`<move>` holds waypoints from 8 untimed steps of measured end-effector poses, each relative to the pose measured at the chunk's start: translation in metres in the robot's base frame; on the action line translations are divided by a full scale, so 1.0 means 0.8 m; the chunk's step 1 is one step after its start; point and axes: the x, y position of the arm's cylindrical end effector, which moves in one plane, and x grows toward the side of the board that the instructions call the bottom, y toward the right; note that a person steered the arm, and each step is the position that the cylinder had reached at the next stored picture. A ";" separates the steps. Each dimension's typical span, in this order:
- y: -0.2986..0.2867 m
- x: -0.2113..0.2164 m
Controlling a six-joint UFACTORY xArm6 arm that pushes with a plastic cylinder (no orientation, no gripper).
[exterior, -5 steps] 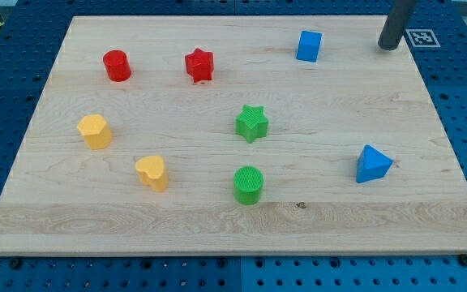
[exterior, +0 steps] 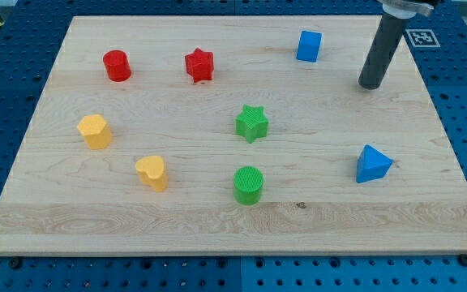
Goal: Place your arm diagonal top left to the blue triangle
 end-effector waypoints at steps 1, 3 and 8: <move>-0.003 0.005; -0.011 0.024; -0.068 0.064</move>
